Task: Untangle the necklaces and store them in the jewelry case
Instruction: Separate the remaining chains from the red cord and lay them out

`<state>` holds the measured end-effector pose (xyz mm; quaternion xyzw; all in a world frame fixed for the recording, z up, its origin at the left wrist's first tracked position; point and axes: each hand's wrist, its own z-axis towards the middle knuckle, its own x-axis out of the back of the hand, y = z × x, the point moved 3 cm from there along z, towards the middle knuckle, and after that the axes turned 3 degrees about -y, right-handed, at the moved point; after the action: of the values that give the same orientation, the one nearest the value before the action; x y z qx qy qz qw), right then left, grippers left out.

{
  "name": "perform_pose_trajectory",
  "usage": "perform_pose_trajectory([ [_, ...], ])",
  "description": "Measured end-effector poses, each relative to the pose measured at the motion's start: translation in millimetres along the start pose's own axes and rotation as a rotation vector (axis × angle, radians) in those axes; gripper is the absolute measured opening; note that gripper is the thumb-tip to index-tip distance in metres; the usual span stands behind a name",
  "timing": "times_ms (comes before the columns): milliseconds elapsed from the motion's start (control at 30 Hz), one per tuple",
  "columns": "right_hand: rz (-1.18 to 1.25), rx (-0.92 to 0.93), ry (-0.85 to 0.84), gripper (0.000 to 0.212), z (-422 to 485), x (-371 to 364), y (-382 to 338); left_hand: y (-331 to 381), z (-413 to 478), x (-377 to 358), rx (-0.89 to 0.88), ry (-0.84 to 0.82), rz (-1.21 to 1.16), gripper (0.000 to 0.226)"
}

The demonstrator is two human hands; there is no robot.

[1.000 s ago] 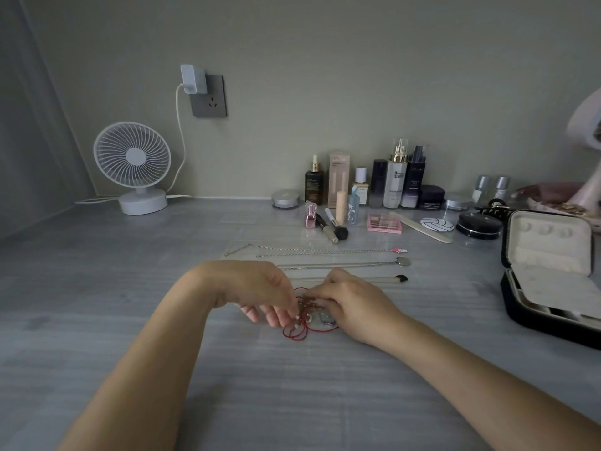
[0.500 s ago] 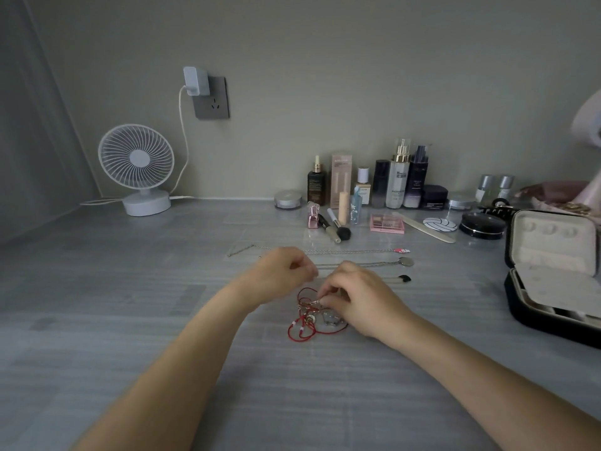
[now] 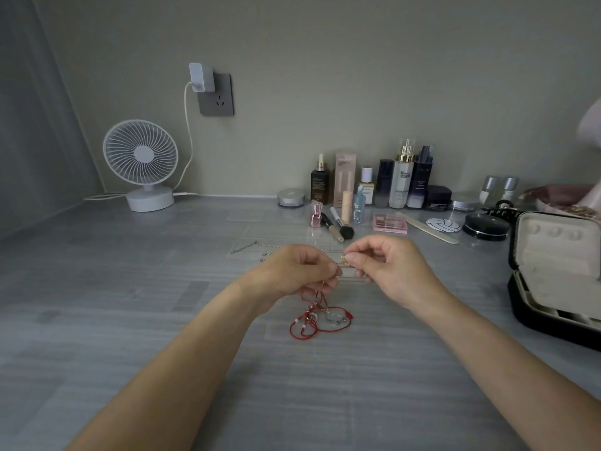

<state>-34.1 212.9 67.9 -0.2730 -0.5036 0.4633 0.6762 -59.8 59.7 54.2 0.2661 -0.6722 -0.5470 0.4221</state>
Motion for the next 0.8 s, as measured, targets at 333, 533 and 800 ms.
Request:
perform_pose_trajectory([
  [333, 0.133, 0.013, 0.081, 0.023, -2.3, 16.5, -10.2, -0.3, -2.2, -0.4, 0.037, -0.042, 0.103, 0.002],
  [533, 0.124, 0.032, 0.083, 0.02, -2.4, 19.4, -14.4, 1.3, -4.8, 4.6, 0.084, -0.01, 0.277, 0.004],
  [800, 0.075, 0.09, 0.065, 0.021, -4.6, 22.0, -17.1, 2.0, -8.9, 3.8, 0.1, -0.094, 0.338, 0.012],
])
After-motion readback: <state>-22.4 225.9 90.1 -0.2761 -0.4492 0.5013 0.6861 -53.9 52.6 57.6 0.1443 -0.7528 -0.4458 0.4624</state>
